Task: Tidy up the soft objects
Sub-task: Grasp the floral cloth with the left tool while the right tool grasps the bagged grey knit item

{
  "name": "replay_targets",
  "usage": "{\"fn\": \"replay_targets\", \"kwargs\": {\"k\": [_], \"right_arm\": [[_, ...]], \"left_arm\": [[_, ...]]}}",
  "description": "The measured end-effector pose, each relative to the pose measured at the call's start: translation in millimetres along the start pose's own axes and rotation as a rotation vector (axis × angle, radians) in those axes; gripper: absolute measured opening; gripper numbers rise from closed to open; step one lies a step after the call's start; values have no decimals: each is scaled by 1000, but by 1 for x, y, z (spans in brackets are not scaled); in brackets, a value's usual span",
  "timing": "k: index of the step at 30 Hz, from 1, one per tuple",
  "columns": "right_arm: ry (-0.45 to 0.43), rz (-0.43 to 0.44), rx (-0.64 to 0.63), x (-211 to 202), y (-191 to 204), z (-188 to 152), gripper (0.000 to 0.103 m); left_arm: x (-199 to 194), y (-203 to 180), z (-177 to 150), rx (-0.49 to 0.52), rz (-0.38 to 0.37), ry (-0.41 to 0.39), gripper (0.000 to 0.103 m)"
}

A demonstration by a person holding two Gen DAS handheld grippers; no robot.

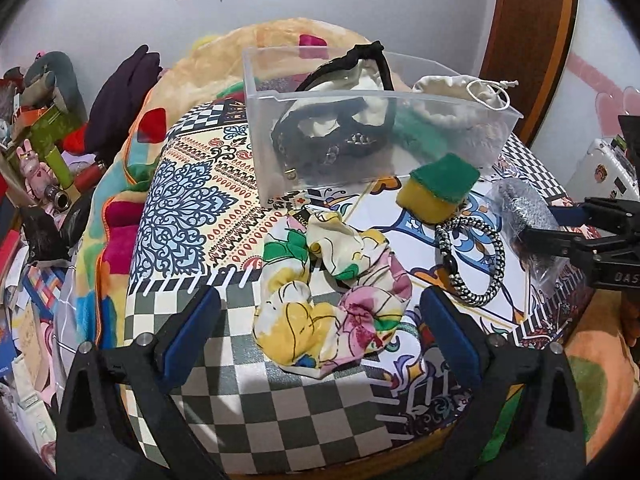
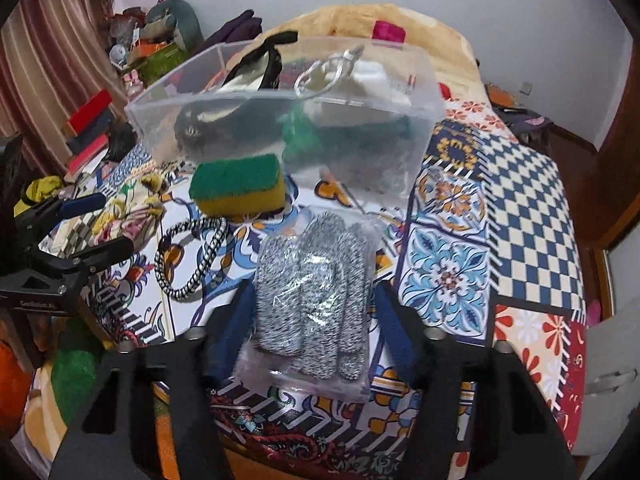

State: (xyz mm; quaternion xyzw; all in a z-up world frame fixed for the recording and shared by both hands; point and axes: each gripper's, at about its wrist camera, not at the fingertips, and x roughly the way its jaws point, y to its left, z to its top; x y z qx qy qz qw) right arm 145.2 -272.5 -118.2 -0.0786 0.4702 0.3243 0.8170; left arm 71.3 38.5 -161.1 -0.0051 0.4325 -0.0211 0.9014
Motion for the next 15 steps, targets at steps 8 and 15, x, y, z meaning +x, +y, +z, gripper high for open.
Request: {"fn": "replay_targets", "kwargs": {"k": [8,15], "right_arm": [[-29,11,-15,-7,1,0,28],[-88,-3,-28,-22,5,3,25]], "left_arm": [[-1,-1,-1,23,2,-18,56],[-8,-4,1,35,-11,-24,27]]}}
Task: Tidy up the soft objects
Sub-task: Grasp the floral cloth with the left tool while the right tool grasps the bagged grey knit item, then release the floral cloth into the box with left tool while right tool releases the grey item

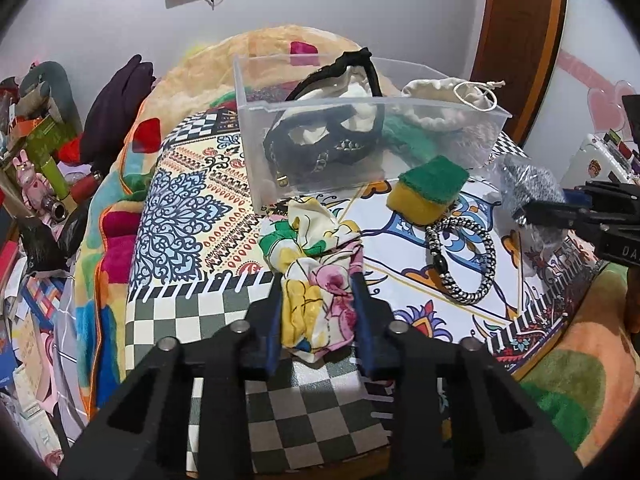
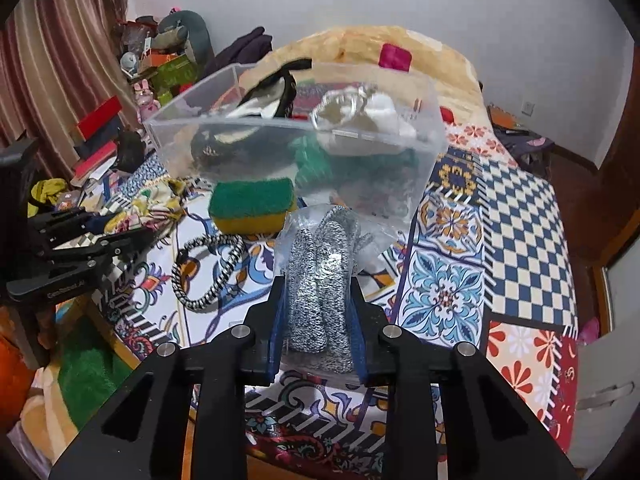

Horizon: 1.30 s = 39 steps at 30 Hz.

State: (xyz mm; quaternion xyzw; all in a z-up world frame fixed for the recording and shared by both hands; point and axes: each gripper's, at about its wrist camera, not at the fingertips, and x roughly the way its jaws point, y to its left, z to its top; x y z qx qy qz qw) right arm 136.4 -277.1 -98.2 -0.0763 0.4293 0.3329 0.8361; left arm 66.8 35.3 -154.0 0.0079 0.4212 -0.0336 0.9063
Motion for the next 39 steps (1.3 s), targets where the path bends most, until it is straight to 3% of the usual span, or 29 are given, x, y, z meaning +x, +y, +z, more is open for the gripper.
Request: {"fn": "replay_targets", "kwargs": {"k": [9,19,24,31,39], "right_arm": [[-94,-17,-16,-30,6,16,25],[-253,-28,-44,-61,8,58,25],[-302,-28,-62,-61,8,77,25],[-309,-9,-75,-39,11,104,25],[-220,1,-81,7,10,112,25]], "left_arm": [[-33,-5,17,20,-7,-94,25],[-68,-1,60,18,-27,-251,25],[-67,1,82,13,-38,-282,25],[-44,8,106,14,-32,-278,25],[1,11,115,16,-42,-200,25]]}}
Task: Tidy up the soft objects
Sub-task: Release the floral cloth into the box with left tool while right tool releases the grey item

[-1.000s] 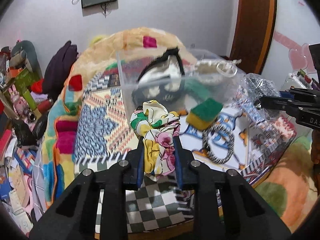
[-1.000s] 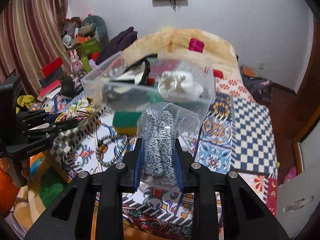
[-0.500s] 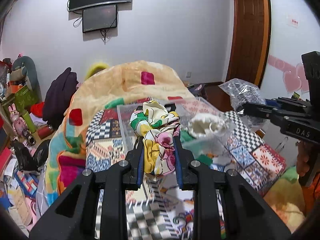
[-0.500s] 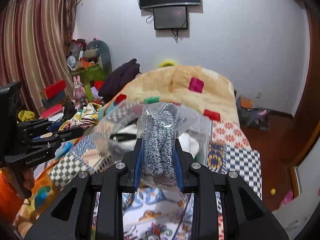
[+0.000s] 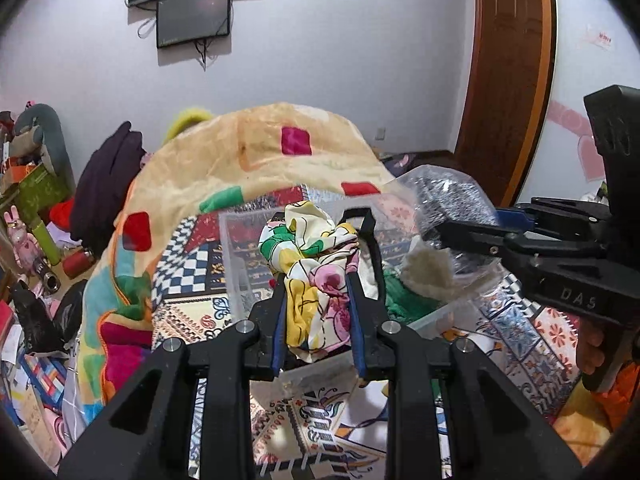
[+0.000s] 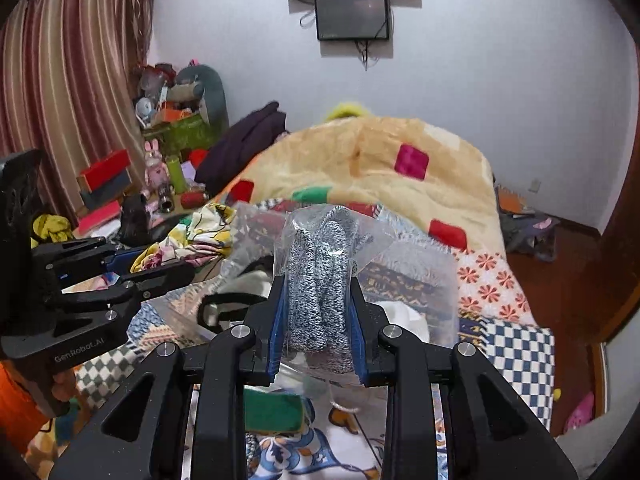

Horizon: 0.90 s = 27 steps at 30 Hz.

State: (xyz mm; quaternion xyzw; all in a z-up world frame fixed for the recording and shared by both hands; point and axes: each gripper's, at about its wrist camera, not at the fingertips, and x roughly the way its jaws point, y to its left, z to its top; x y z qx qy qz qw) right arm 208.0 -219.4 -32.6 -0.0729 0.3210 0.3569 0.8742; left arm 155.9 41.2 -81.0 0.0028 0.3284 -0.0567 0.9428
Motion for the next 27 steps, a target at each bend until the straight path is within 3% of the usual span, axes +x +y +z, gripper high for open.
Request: {"fn": "replay_targets", "kwargs": {"k": [8,10,11,15,20,25,27], "right_arm": [[70,-7,-24,29,1,-7,26],[69,-31,-34,29,2,-7,28],[71,-34,-33,28,2,-7,30],[57,-22,-8,19,-1,-4,56],[21,-14,-10,-1,-1,1,62],[-2,7,2,-25,-1,-4,78],[1,13,0,-30,1,-7,81]], "left_arm": [[27,-4,-5,15,-16,44,25],[28,-4,-6,17,-11,41,28],[28,-5,-6,18,-6,38,35],[17,-5,-4,8,-2,11,49],[-4,-5,0,3,-4,-24,62],[-28,-6,-5,5,-6,-37,72],[-34,-7,-11,8,-7,-26,81]]}}
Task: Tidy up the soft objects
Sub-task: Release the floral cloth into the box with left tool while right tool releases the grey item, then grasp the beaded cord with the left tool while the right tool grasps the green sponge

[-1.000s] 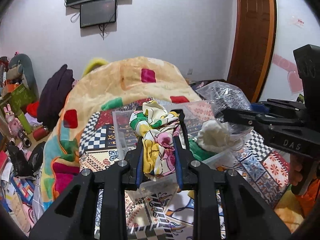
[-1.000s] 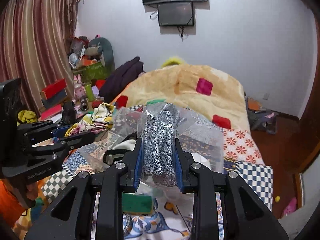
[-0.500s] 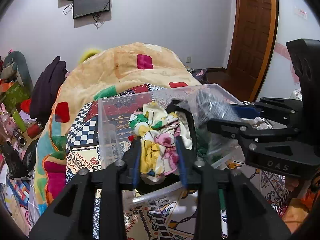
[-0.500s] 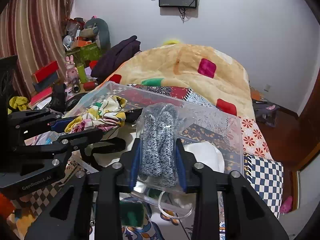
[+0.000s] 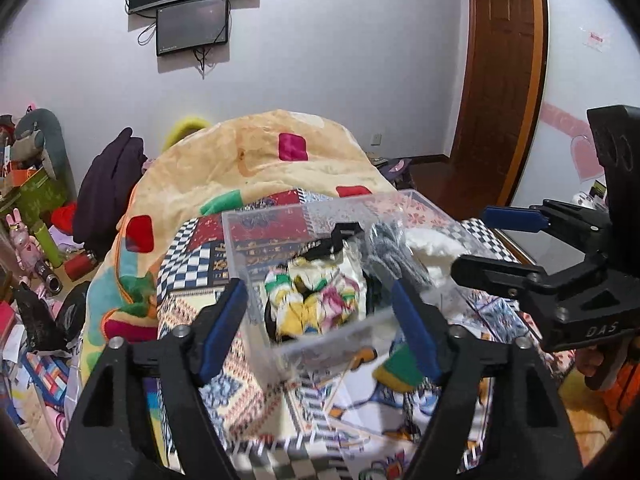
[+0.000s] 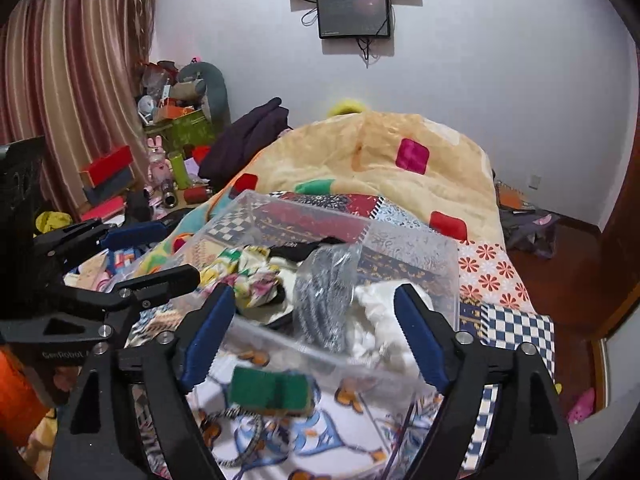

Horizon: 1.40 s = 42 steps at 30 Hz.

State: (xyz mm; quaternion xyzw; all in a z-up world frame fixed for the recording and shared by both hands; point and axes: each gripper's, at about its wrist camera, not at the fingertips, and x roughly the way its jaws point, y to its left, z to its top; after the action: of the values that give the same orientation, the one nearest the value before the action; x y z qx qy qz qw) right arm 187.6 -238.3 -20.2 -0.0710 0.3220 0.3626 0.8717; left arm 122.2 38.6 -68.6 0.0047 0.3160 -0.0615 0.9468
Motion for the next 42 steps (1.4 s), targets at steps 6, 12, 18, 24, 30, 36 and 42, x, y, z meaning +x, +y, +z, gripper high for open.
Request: {"fn": "replay_targets", "kwargs": {"k": [6,12,18,24,30,36,42], "right_arm": [[77,31,-18,3,9,-24,87],[205,70,-12,36,12,-47,87],[282,93,-9,61,14,-56,86],[298,94,-29,60,16,-61,59],[229,40,-8,29,3,-62,59],[214,31,65,11,-17,-73,59],[193,46,96,3,-21,-73,59]], "left_arm": [[-3,0,-29,-10,11,79,98],[8,3,-59,-5,21,172,98],[19,0,-77,-15,-10,214,98],[24,-12,-77,2,-50,217,84],[37,-31,-74,20,-113,242,72],[59,-52,-74,74,-132,295,39],[63,-64,-74,131,-106,283,6]]}}
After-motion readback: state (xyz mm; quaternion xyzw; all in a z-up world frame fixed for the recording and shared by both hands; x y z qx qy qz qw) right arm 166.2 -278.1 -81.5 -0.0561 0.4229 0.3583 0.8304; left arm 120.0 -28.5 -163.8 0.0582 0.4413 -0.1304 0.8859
